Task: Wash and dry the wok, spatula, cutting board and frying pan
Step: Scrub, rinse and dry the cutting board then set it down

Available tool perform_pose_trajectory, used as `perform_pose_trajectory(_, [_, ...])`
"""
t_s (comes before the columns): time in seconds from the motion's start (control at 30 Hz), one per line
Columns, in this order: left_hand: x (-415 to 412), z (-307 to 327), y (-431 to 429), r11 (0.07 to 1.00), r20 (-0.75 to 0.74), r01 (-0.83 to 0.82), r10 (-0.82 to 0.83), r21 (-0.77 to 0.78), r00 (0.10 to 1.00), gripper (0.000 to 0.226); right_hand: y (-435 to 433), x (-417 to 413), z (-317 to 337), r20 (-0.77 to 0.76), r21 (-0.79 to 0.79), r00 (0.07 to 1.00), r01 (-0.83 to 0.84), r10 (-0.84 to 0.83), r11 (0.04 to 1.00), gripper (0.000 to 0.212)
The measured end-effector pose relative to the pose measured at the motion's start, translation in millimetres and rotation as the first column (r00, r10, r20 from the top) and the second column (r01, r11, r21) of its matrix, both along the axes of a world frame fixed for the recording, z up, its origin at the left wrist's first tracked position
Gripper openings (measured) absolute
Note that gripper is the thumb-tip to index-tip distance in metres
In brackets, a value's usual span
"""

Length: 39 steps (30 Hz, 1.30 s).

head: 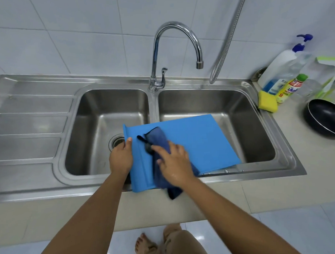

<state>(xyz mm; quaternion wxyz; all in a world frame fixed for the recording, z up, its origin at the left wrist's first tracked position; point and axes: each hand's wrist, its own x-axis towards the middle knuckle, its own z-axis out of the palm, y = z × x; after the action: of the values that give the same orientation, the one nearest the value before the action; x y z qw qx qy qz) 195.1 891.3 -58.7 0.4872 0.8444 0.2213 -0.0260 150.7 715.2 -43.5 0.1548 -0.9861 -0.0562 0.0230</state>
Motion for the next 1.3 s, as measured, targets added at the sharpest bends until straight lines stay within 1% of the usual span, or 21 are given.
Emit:
perform_pose_trajectory(0.07, [-1.1,0.3,-0.5,0.994,-0.016,-0.032,0.031,-0.106,0.999,0.048,-43.2,22.8,-2.8,0.026,-0.053,0.990,0.138,-0.136,0.989,0.051])
perform_pose_trajectory(0.13, [-3.0,-0.8,-1.3,0.987,-0.024,-0.043,0.040,-0.158,0.999,0.045,-93.2,37.3,-2.8,0.006,-0.089,0.958,0.286,-0.287,0.954,0.050])
perform_pose_trajectory(0.23, [-1.2,-2.2,-2.5,0.991,-0.016,-0.039,0.037,-0.128,0.999,0.045,-143.4,37.2,1.2,-0.088,-0.058,0.885,0.453,-0.457,0.890,0.048])
perform_pose_trajectory(0.33, [4.9,-2.1,-4.2,0.998,-0.023,-0.028,0.027,-0.061,0.999,0.049,-123.7,19.2,2.4,-0.101,-0.065,0.826,0.550,-0.554,0.832,0.051])
perform_pose_trajectory(0.4, [7.4,-1.3,-4.4,1.000,-0.039,-0.021,0.021,0.004,0.999,0.046,-91.3,4.5,4.9,-0.060,-0.079,0.847,0.523,-0.528,0.849,0.053])
perform_pose_trajectory(0.47, [8.1,-2.5,-3.6,0.999,-0.048,-0.026,0.027,0.021,0.998,0.043,-55.6,-10.1,8.4,-0.040,-0.044,0.903,0.427,-0.428,0.903,0.053])
perform_pose_trajectory(0.57, [8.8,-0.9,-3.3,1.000,-0.059,-0.020,0.020,0.003,0.998,0.043,-2.0,-30.4,12.9,-0.089,0.047,0.985,0.152,-0.147,0.987,0.048])
perform_pose_trajectory(0.63, [10.3,-1.3,-1.6,1.000,-0.038,0.019,-0.020,-0.019,0.999,0.046,13.9,-36.5,14.4,-0.122,0.077,0.993,0.008,0.002,0.997,0.047])
perform_pose_trajectory(0.67, [10.7,-0.6,1.1,0.999,-0.031,0.047,-0.048,-0.017,0.998,0.047,12.6,-35.3,14.0,-0.138,0.083,0.990,-0.022,0.033,0.996,0.049])
perform_pose_trajectory(0.7, [10.7,1.3,5.1,0.997,-0.036,0.081,-0.081,0.005,0.996,0.049,7.3,-32.8,13.2,-0.147,0.094,0.988,-0.022,0.036,0.995,0.050])
perform_pose_trajectory(0.77, [11.2,2.2,17.3,0.976,-0.066,0.186,-0.179,0.117,0.982,0.052,-8.5,-28.7,7.3,-0.125,0.128,0.992,0.008,0.008,0.992,0.051])
perform_pose_trajectory(0.87, [10.3,4.7,31.3,0.885,-0.144,0.335,-0.304,0.323,0.942,0.051,-35.6,-23.3,-1.4,-0.017,0.109,0.989,0.151,-0.150,0.983,0.055])
perform_pose_trajectory(0.93, [7.4,8.6,32.5,0.849,-0.166,0.369,-0.330,0.378,0.929,0.047,-49.4,-19.2,-4.1,0.001,0.103,0.969,0.248,-0.249,0.963,0.055])
perform_pose_trajectory(0.97, [6.3,11.0,32.1,0.844,-0.141,0.358,-0.330,0.400,0.934,0.044,-52.8,-17.9,-5.4,-0.015,0.107,0.966,0.259,-0.259,0.960,0.054])
perform_pose_trajectory(1.03, [5.2,16.4,34.0,0.820,-0.006,0.311,-0.352,0.481,0.936,0.037,-51.9,-17.4,-7.5,-0.040,0.109,0.972,0.234,-0.230,0.966,0.054])
perform_pose_trajectory(1.07, [4.7,18.4,37.7,0.771,0.082,0.301,-0.414,0.562,0.907,0.036,-48.6,-18.0,-8.2,-0.040,0.100,0.975,0.221,-0.218,0.970,0.055])
perform_pose_trajectory(1.1, [4.0,18.2,43.6,0.682,0.138,0.313,-0.521,0.661,0.843,0.036,-44.7,-18.4,-8.3,-0.033,0.086,0.977,0.212,-0.210,0.973,0.055])
perform_pose_trajectory(1.17, [-1.9,15.5,56.3,0.475,0.190,0.301,-0.741,0.827,0.645,0.045,-36.0,-19.6,-7.9,-0.020,0.066,0.980,0.197,-0.196,0.978,0.056])
perform_pose_trajectory(1.2, [-6.4,13.8,62.4,0.408,0.195,0.300,-0.815,0.863,0.546,0.049,-31.7,-19.9,-7.7,-0.015,0.056,0.982,0.191,-0.191,0.980,0.056])
perform_pose_trajectory(1.23, [-11.9,13.5,67.6,0.365,0.195,0.312,-0.864,0.877,0.464,0.050,-27.8,-20.5,-7.5,-0.009,0.046,0.982,0.187,-0.187,0.981,0.056])
perform_pose_trajectory(1.3, [-21.9,10.3,78.8,0.297,0.154,0.378,-0.918,0.877,0.365,0.054,-21.2,-22.4,-7.0,0.005,0.037,0.981,0.193,-0.194,0.980,0.056])
